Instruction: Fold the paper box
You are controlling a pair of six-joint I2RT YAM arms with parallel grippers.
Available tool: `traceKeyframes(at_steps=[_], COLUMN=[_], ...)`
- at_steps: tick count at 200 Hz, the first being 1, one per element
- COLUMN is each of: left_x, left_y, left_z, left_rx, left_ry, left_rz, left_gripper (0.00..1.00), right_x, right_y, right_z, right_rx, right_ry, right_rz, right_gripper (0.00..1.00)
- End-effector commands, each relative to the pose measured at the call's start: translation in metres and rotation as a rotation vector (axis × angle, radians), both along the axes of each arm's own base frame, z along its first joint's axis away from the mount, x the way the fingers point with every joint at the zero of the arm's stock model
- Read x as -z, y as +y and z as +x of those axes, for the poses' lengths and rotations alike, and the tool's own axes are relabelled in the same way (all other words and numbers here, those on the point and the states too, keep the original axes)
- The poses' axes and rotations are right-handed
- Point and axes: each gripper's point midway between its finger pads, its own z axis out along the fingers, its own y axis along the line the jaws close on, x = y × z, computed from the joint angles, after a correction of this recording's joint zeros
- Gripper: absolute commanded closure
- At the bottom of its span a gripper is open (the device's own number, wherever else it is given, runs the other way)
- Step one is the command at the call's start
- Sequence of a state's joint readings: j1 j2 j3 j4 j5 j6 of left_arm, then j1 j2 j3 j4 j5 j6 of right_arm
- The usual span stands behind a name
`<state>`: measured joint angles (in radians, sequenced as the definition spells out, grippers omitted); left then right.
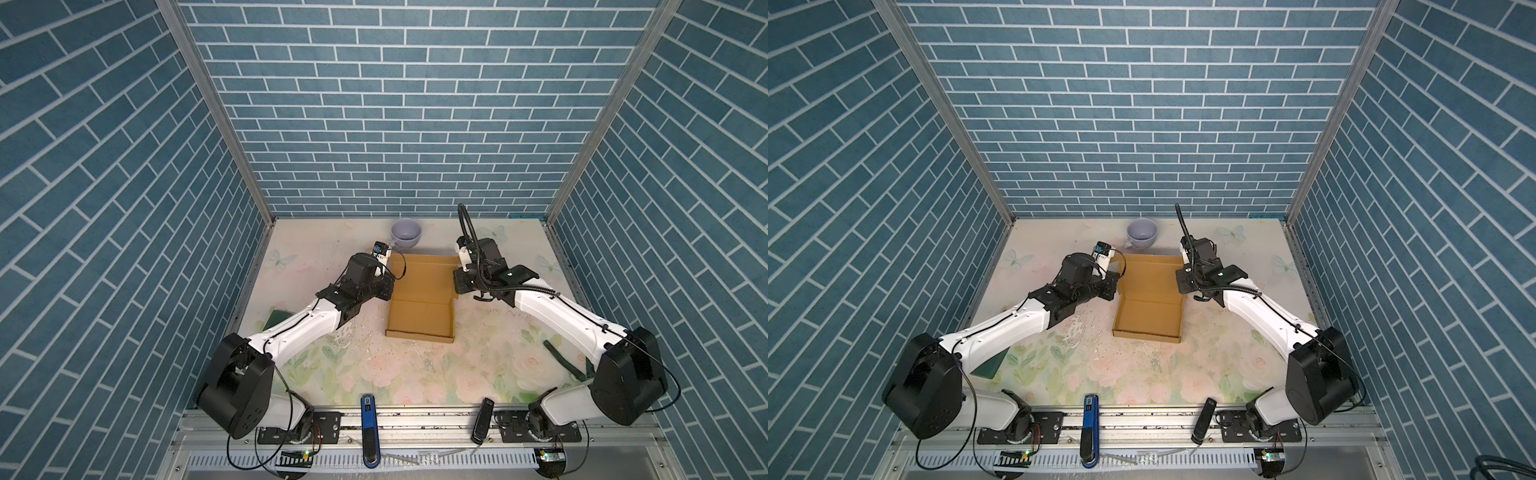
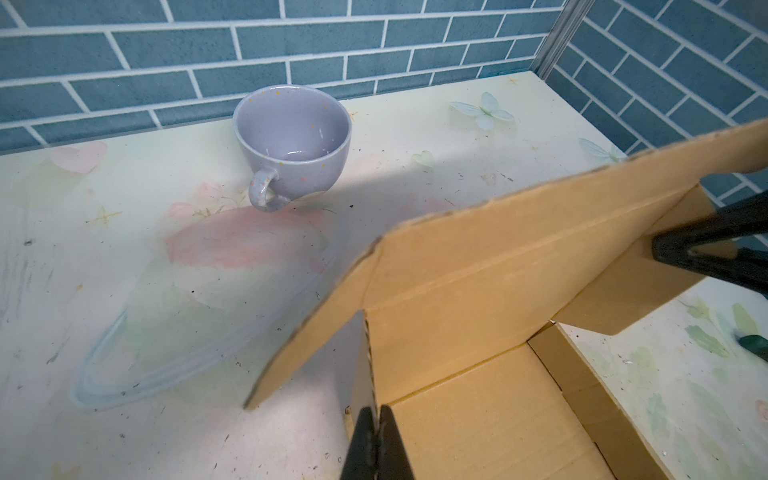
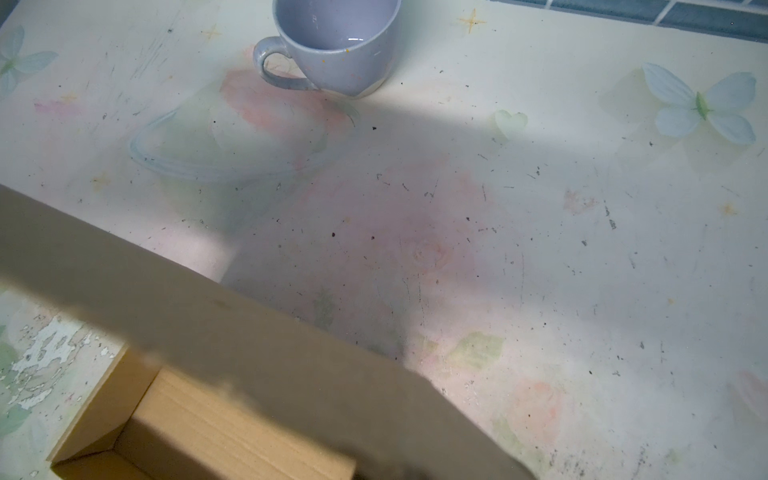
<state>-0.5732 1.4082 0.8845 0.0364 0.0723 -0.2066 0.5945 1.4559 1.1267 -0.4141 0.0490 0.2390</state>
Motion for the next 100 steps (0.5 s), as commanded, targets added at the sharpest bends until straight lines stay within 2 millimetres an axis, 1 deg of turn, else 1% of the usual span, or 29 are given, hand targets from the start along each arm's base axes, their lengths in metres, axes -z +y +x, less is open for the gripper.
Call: traceKeyframes(at_steps=[1, 24, 51, 100], left_x=[-0.014, -0.010, -0.012, -0.011], left_y=[-0.014, -0.013, -0.010, 0.001], left_z=[-0.002, -0.003, -0.005, -0.012], left_rx=[0.026, 0.017, 0.006, -0.020], left_ry=[-0.058, -0.055, -0.062, -0.074], left_rz=[-0.046, -0.049, -0.053, -0.048], left_gripper=[1.00, 1.00, 1.00, 1.00], right_x=[-0.009, -0.007, -0.006, 0.006], right_y=[0.022, 0.027, 0.035, 0.035], right_z=[-0.005, -0.010, -0.012, -0.012], right_rx=[-0.030, -0.042, -0.080, -0.083], right_ry=[0.000, -0.028, -0.079, -0.049], right_rz=[0.045, 0.051, 0.080, 0.055], right_gripper=[0.95, 0.95, 0.93, 0.88])
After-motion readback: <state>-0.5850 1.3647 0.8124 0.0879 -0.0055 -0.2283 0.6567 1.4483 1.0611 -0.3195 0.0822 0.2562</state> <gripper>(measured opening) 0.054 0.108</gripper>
